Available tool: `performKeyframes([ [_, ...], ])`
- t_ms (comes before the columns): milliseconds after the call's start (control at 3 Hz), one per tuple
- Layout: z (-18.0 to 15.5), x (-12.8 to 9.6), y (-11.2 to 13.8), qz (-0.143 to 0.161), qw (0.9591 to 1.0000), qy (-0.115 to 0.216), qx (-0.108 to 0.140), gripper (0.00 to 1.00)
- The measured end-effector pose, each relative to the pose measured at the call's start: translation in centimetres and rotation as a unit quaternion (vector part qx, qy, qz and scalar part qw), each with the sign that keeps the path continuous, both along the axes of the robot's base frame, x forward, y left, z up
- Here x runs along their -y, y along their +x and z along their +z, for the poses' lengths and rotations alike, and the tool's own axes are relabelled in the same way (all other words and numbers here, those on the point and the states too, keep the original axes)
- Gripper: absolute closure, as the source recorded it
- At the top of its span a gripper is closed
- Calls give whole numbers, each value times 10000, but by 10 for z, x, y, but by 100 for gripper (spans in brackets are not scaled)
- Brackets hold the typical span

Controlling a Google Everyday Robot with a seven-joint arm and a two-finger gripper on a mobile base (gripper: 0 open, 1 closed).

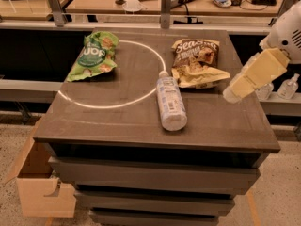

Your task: Move blue plastic bottle near green rice chip bag

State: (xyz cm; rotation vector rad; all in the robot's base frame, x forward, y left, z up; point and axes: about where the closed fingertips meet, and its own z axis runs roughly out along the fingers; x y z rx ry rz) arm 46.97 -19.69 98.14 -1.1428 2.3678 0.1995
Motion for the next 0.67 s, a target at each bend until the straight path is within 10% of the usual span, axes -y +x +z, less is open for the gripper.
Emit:
performKeyframes([
  [667, -23, -51, 37, -1138, 9878, 333, -1010, 0],
])
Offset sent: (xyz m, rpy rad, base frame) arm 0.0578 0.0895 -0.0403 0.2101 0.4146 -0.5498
